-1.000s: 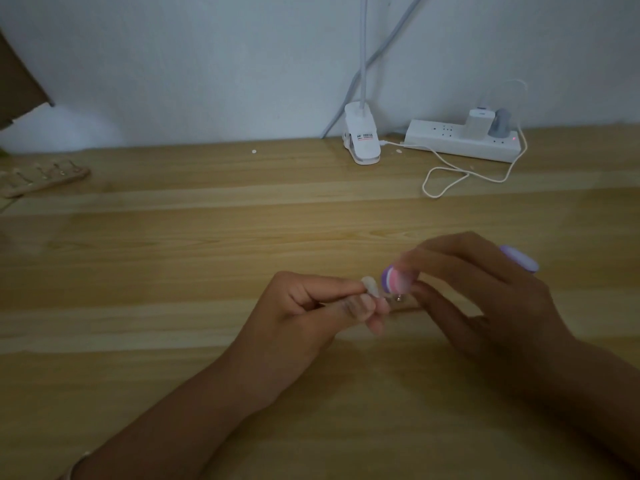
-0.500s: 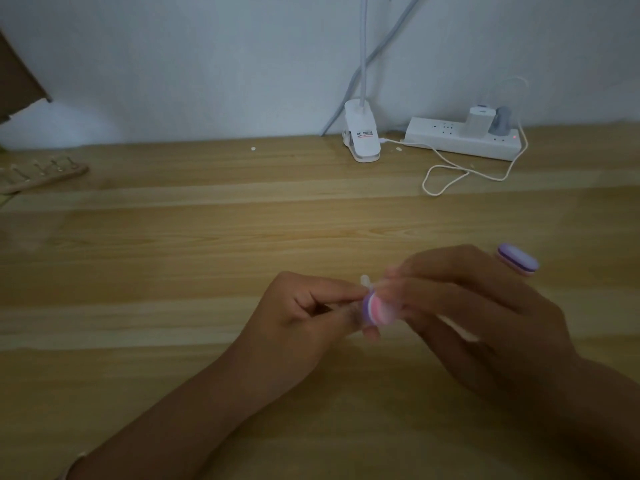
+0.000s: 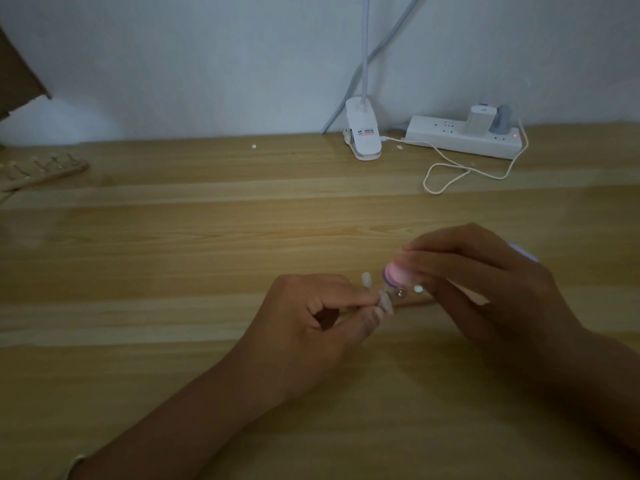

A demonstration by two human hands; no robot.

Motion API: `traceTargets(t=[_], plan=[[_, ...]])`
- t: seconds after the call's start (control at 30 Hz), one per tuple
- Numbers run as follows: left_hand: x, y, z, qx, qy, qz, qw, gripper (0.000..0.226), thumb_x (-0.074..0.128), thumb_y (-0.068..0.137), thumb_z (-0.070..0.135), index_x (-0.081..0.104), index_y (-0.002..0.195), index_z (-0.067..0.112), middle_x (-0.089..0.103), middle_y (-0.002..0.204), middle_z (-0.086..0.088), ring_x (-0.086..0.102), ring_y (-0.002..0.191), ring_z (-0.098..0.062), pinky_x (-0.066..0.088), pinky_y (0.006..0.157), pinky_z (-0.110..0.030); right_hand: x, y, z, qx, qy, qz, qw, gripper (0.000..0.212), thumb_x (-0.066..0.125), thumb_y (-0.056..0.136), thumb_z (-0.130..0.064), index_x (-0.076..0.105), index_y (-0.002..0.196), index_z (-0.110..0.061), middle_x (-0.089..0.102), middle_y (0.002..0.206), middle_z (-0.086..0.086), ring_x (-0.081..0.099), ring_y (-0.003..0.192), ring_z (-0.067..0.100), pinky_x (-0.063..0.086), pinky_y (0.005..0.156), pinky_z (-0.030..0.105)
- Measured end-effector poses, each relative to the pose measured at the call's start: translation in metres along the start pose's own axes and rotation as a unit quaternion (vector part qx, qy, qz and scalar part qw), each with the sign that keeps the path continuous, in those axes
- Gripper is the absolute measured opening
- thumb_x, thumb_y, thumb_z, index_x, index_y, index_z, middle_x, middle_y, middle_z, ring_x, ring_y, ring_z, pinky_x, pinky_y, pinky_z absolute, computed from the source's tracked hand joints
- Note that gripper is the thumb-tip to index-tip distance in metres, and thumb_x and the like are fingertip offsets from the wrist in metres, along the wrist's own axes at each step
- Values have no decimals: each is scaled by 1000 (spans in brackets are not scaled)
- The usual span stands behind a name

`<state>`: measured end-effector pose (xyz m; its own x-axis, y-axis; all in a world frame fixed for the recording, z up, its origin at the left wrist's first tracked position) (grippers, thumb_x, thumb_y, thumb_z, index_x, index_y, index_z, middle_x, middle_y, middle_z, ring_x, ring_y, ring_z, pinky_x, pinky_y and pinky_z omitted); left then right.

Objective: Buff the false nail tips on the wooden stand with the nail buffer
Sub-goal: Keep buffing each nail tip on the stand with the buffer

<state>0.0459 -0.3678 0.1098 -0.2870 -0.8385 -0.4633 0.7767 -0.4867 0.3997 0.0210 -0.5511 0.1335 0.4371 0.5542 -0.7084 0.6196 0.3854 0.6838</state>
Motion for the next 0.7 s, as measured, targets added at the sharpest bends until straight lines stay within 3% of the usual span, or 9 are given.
traceTargets(t=[0.07, 0.17, 0.23, 0.3, 0.4, 0.47, 0.53, 0.6, 0.7], plan=[[0, 1, 2, 4, -22, -10, 1000, 11, 69, 87, 22, 75, 81, 30, 60, 61, 5, 47, 51, -10, 36, 50, -21, -1, -3, -12, -23, 35, -4, 999, 21, 64, 96, -7, 74, 108, -21, 69, 106, -2, 66, 99, 7, 43, 90, 12], [0, -1, 3, 15, -34, -33, 999, 13, 68, 88, 25, 71, 76, 26, 63, 64, -2, 57, 57, -18, 45, 53, -31, 6, -8, -25, -49, 116, -38, 991, 27, 51, 103, -47, 76, 100, -37, 70, 99, -22, 64, 95, -9, 44, 84, 3], [2, -1, 2, -11, -61, -35, 997, 14, 67, 87, 17, 74, 76, 11, 65, 67, -9, 61, 61, -25, 48, 57, -37, 7, -5, -20, -32, 79, -53, 995, 20, 58, 103, -22, 78, 107, -24, 70, 105, -12, 63, 98, -1, 39, 90, 5], [3, -1, 1, -32, -115, -33, 992, 11, 67, 83, 10, 76, 80, 6, 69, 71, -9, 64, 64, -21, 51, 61, -30, 0, -1, -10, -2, 20, 3, 1000, 26, 65, 90, 2, 72, 111, -10, 68, 107, 3, 62, 101, 9, 36, 95, 9], [2, 1, 2, -49, -170, -46, 983, 8, 69, 81, 11, 76, 77, 14, 70, 70, -8, 64, 66, -21, 49, 66, -32, -2, -3, -16, -17, 51, 49, 997, 27, 65, 91, 1, 66, 115, -13, 65, 113, 1, 62, 106, 10, 40, 97, 15], [0, 0, 4, -49, -205, -68, 975, 11, 70, 79, 14, 75, 73, 23, 68, 67, -1, 59, 62, -15, 46, 63, -27, 3, -9, -25, -60, 95, 21, 993, 24, 59, 99, -8, 64, 120, -16, 62, 119, -4, 60, 114, 8, 40, 99, 19], [-1, -2, 5, -74, -256, -94, 959, 10, 69, 79, 13, 76, 73, 18, 65, 62, 1, 49, 50, -4, 39, 52, -14, 3, -10, -20, -67, 78, 22, 994, 22, 57, 100, -8, 63, 119, -17, 61, 117, -4, 59, 113, 7, 39, 100, 17], [-1, -3, 2, -108, -298, -113, 942, 12, 66, 81, 17, 76, 76, 13, 61, 57, -4, 34, 38, -2, 27, 41, -12, 0, -5, -9, -32, 42, 43, 998, 22, 62, 94, -3, 64, 113, -14, 65, 110, 2, 61, 106, 10, 39, 100, 15], [1, -2, 0, -125, -329, -116, 929, 19, 60, 80, 23, 75, 77, 12, 60, 56, -5, 28, 33, -2, 20, 39, -14, -4, -3, -16, -26, 57, 68, 996, 23, 62, 94, -6, 65, 113, -18, 65, 112, 2, 62, 107, 11, 39, 101, 16]])
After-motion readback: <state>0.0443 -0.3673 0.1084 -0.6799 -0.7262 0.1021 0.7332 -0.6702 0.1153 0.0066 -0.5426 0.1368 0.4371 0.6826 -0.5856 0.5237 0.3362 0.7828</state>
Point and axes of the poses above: each hand's wrist, its own y-axis towards the middle knuckle, its own x-axis out of the palm, z = x × y, the point moved 4 cm from there along y, towards the middle knuckle
